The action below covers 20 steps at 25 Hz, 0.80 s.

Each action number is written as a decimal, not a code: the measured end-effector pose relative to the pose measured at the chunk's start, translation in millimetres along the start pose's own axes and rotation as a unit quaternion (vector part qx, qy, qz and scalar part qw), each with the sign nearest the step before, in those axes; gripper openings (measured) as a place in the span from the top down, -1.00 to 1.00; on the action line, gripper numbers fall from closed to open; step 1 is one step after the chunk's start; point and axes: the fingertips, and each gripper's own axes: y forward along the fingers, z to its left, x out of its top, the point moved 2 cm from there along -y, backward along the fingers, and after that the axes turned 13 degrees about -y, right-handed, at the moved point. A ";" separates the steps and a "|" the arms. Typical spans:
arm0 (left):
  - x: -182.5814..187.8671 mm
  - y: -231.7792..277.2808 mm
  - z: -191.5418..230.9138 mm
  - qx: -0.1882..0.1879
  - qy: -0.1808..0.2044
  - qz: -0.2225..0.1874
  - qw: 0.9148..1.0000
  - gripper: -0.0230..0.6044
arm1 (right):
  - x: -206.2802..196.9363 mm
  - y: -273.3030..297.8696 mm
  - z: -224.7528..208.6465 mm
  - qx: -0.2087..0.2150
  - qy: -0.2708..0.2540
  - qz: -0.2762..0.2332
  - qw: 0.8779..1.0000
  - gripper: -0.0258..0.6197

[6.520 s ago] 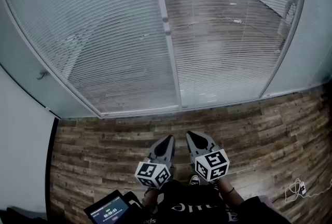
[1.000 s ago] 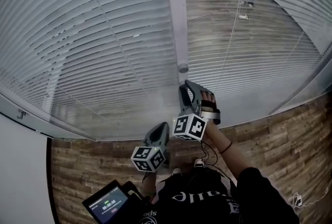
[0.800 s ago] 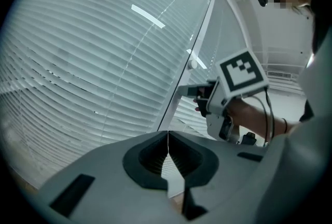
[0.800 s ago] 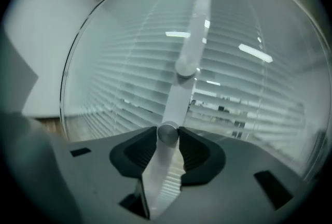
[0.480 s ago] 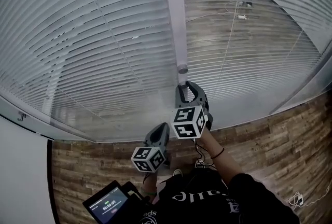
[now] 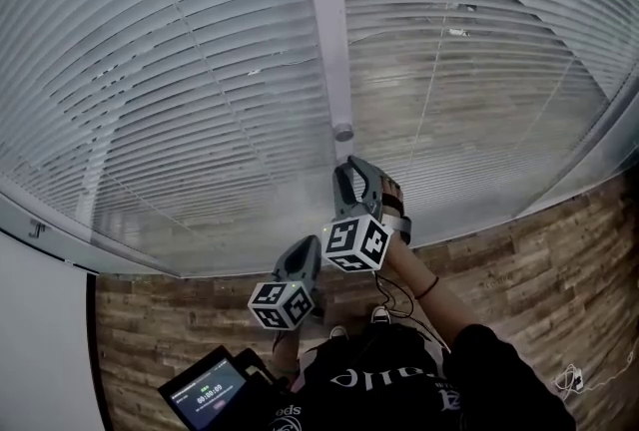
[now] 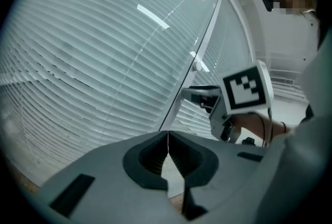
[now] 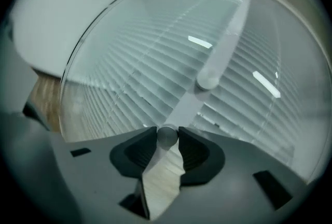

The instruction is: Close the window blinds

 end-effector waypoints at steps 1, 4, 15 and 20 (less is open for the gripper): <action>-0.3 0.3 -1.8 -0.002 0.000 0.000 1.000 0.91 | -2.3 -1.1 -1.9 0.017 0.084 0.006 0.996 0.49; -1.2 0.4 -3.8 -0.003 0.002 0.001 1.000 0.91 | -11.4 -1.5 -5.4 0.058 0.293 0.020 0.954 0.49; 1.4 -9.3 6.2 0.004 -0.023 -0.008 1.000 0.91 | 0.5 0.3 0.6 -0.008 -0.068 0.033 0.997 0.50; -2.4 -5.9 0.0 -0.003 -0.018 0.001 1.000 0.91 | -1.0 -1.1 4.9 0.003 -0.266 -0.001 0.964 0.49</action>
